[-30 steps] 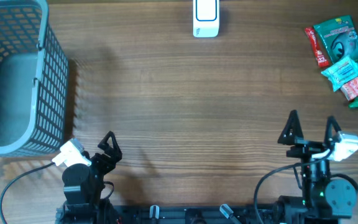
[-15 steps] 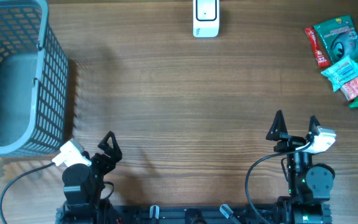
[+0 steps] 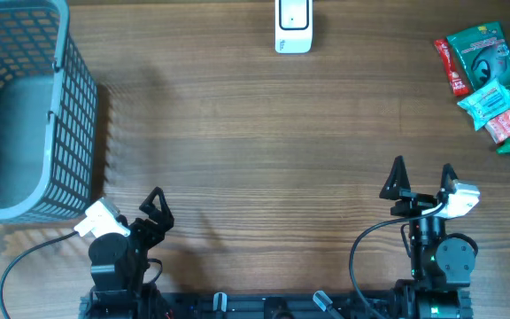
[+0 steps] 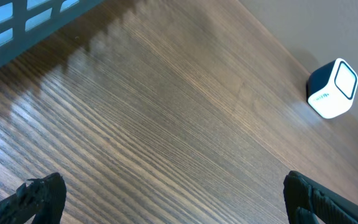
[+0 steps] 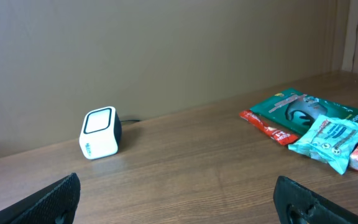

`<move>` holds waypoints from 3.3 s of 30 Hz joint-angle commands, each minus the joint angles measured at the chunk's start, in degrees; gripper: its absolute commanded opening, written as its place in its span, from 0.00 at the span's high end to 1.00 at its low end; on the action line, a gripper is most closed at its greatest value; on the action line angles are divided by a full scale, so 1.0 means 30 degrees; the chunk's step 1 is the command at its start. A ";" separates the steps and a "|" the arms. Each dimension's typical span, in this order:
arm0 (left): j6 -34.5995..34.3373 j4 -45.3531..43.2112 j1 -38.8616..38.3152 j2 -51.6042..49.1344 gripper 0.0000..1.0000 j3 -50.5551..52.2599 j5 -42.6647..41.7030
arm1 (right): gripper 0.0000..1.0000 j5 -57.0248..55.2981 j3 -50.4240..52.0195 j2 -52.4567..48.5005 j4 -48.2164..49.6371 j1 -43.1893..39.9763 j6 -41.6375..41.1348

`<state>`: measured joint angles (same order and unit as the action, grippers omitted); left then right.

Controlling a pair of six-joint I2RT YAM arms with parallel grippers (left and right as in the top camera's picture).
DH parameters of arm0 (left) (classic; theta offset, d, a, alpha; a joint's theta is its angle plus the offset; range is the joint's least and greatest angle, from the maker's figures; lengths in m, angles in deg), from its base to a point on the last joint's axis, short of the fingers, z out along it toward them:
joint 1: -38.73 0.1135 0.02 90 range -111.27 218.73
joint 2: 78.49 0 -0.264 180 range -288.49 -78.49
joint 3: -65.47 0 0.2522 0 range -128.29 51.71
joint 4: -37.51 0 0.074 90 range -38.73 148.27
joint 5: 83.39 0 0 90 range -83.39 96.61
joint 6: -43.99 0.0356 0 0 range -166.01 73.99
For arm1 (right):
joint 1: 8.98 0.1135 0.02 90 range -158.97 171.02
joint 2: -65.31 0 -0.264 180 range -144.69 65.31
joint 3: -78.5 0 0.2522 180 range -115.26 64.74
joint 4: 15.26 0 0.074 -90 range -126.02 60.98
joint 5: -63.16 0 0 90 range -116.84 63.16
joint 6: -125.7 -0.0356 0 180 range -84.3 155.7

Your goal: Scan the item barcode

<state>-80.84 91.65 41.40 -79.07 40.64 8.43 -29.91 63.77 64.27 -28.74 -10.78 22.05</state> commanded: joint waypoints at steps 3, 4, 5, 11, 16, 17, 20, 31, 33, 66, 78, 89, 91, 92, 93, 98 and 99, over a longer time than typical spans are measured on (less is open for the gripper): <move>-0.0117 0.0087 -0.0109 0.0015 0.00 0.0197 0.0197 | 0.00 -0.0328 0.0189 0.0277 0.0131 0.0117 0.0029; -0.0117 0.0087 -0.0109 0.0015 0.00 0.0197 0.0197 | 0.00 -0.0328 0.0189 0.0277 0.0131 0.0117 0.0029; -0.0117 0.0087 -0.0109 0.0015 0.00 0.0197 0.0197 | 0.00 -0.0328 0.0189 0.0277 0.0131 0.0117 0.0022; -0.0117 0.0095 -0.0109 0.0015 0.00 0.0197 0.0197 | 0.00 -0.0328 0.0189 0.0277 0.0131 0.0117 0.0029; 0.0379 0.0248 -0.0240 0.0124 0.00 0.0233 0.0138 | 0.00 -0.0328 0.0189 0.0277 0.0131 0.0117 0.0036; 0.0386 -0.0189 -0.0342 0.0124 0.00 0.0248 -0.0036 | 0.00 -0.0328 0.0189 0.0277 0.0131 0.0117 0.0029; 0.0393 -0.3592 -0.0648 0.0124 0.00 0.0903 -0.0087 | 0.00 -0.0328 0.0189 0.0277 0.0131 0.0117 0.0029; 0.2667 -1.1701 -0.0918 0.0124 0.00 0.2849 0.0051 | 0.00 -0.0328 0.0189 0.0277 0.0131 0.0117 0.0029; 0.3592 -1.2925 -0.1093 0.0124 0.00 0.3322 -0.0087 | 0.00 -0.0328 0.0189 0.0277 0.0131 0.0117 0.0022; 0.8480 -1.2014 -0.2004 0.0102 0.00 0.3585 -0.1100 | 0.00 -0.0328 0.0189 0.0277 0.0131 0.0117 0.0029; 0.8473 -1.2014 -0.2004 0.0102 0.00 0.3585 -0.1107 | 0.00 0.0087 0.0189 0.0255 0.0087 0.0117 0.4772; 0.8480 -1.2014 -0.2004 0.0102 0.00 0.3585 -0.1107 | 0.00 -0.0022 0.0189 0.0255 0.0102 0.0117 0.7555; 0.8480 -1.2014 -0.2004 0.0102 0.00 0.3585 -0.1100 | 0.00 -0.0022 0.0189 0.0255 0.0102 0.0117 0.7548; 0.8480 -1.2014 -0.2004 0.0102 0.00 0.3585 -0.1100 | 0.00 -0.0022 0.0189 0.0255 0.0102 0.0117 0.7548; 0.8480 -1.2014 -0.2004 0.0095 0.00 0.3585 -0.1100 | 0.00 -0.0022 0.0189 0.0255 0.0102 0.0117 0.7555; 0.8480 -1.2014 -0.2004 0.0087 0.00 0.3585 -0.1100 | 0.00 -0.0022 0.0189 0.0255 0.0102 0.0117 0.7555; 0.8480 -1.2014 -0.2004 0.0087 0.00 0.3585 -0.1100 | 0.00 -0.0022 0.0189 0.0255 0.0102 0.0117 0.7548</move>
<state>-56.56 55.58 35.70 -79.01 50.98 6.23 -30.72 63.77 64.32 -28.68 -10.78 43.75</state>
